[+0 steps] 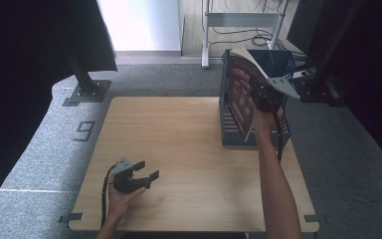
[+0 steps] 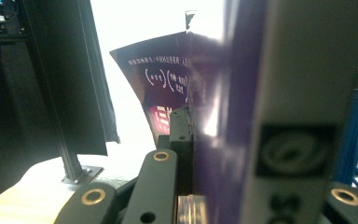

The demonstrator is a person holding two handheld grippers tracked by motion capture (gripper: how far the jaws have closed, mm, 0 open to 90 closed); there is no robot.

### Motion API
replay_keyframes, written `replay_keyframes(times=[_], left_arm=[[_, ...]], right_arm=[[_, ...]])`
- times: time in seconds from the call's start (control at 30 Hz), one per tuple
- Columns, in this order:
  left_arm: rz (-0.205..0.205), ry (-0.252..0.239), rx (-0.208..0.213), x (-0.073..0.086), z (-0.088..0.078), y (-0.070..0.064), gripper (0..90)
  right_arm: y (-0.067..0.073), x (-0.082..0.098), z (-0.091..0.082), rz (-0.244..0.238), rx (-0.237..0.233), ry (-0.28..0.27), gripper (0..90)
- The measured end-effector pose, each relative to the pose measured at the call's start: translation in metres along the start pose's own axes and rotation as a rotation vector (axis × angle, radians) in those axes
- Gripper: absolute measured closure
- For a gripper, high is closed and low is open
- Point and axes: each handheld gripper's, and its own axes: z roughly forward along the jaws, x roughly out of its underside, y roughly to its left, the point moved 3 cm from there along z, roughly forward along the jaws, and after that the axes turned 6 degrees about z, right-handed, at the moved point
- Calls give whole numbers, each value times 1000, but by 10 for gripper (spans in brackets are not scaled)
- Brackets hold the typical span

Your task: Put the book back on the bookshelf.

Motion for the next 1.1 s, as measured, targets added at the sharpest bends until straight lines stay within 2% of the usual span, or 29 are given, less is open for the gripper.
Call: replay_keyframes(times=[0.5, 0.77, 0.97, 1.07, 1.1], left_arm=[[-3, 3, -6, 1, 0, 1, 220], [-6, 18, -5, 3, 3, 2, 220], [-3, 23, -7, 4, 3, 1, 220], [4, 13, -10, 0, 2, 1, 220], [-6, -4, -8, -2, -1, 1, 222]], right_arm=[[-10, 2, 26, 26, 40, -11, 818], [-8, 2, 41, 24, 33, -31, 818], [-7, 5, 50, 29, 46, -40, 818], [-7, 6, 57, 48, 64, -38, 818], [-7, 5, 59, 55, 67, -35, 818]])
